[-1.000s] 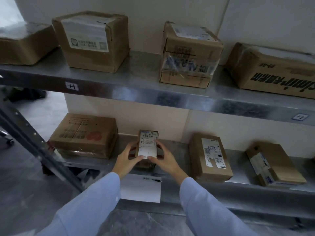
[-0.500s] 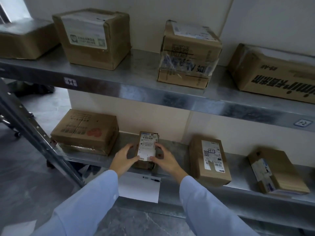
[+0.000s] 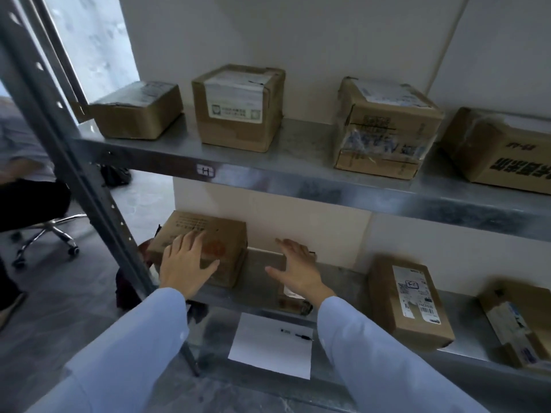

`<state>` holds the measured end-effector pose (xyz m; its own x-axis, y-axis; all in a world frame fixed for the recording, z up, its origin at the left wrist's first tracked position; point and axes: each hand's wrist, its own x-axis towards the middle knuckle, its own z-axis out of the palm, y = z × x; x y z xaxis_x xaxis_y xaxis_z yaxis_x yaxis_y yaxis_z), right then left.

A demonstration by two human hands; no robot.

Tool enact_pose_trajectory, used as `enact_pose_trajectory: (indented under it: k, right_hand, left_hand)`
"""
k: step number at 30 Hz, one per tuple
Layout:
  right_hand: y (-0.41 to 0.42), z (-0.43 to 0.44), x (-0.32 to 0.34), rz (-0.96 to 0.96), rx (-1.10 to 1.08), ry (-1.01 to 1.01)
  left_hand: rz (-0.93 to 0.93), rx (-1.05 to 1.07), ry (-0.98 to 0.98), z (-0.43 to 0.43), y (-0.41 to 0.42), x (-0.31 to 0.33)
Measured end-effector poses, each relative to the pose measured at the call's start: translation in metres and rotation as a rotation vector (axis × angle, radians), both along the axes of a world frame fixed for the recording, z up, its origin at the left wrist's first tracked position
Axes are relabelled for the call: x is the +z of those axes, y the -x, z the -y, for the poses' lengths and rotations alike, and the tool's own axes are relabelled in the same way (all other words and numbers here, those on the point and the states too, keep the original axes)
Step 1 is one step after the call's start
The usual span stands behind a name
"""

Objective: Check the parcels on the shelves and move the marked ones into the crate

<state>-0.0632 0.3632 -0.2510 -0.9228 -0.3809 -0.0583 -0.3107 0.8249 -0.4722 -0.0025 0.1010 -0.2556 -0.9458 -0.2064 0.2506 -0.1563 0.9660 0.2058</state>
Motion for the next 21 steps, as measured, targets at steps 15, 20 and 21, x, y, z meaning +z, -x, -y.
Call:
enact_pose_trajectory:
  k: [15,20,21]
  right_hand:
    - [-0.016,0.097,-0.010,0.005,-0.117,-0.016]
    - [-0.021,0.094,-0.013,0.044,-0.150,-0.031]
    - [-0.022,0.093,-0.014,0.053,-0.159,-0.034]
  left_hand:
    - [0.236,-0.114,-0.038,0.097,0.016,-0.023]
    - [0.159,-0.188,-0.045,0.088,0.015,-0.032]
    - [0.154,-0.204,-0.051,0.084,0.015,-0.034]
